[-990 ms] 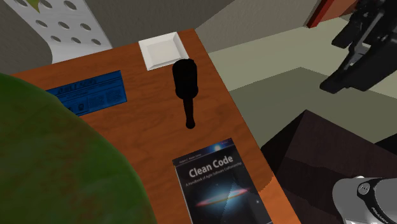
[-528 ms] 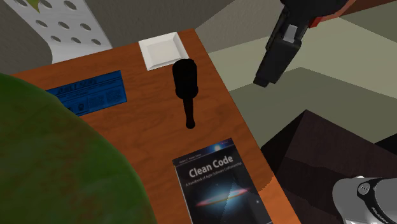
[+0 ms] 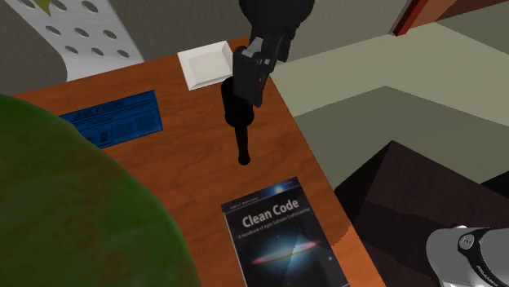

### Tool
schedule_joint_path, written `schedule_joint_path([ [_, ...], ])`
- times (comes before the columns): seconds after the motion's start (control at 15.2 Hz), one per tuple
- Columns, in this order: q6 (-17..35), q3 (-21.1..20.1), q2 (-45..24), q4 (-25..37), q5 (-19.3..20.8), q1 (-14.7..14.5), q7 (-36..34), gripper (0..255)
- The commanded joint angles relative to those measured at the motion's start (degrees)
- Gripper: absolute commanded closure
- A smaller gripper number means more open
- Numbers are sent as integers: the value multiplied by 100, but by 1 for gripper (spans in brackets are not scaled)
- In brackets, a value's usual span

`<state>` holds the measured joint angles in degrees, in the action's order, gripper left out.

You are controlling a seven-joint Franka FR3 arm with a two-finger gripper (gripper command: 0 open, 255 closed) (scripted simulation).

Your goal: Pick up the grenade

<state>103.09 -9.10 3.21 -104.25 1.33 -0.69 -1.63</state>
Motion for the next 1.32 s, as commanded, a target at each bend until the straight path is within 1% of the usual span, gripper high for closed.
schedule_joint_path([
  [0.0, 19, -35, -492, 467, 71, -23, -58, 0],
  [0.13, -14, -70, -968, 966, 147, -68, -127, 0],
  [0.2, -25, -73, -1067, 1074, 163, -81, -140, 0],
  [0.66, 552, -66, -1088, 518, 174, -77, -160, 0],
  [0.79, 552, -66, -1088, 518, 174, -77, -160, 0],
  [0.86, 557, -67, -1087, 512, 174, -78, -162, 255],
  [1.25, 560, -68, -1081, 503, 174, -79, -164, 255],
])
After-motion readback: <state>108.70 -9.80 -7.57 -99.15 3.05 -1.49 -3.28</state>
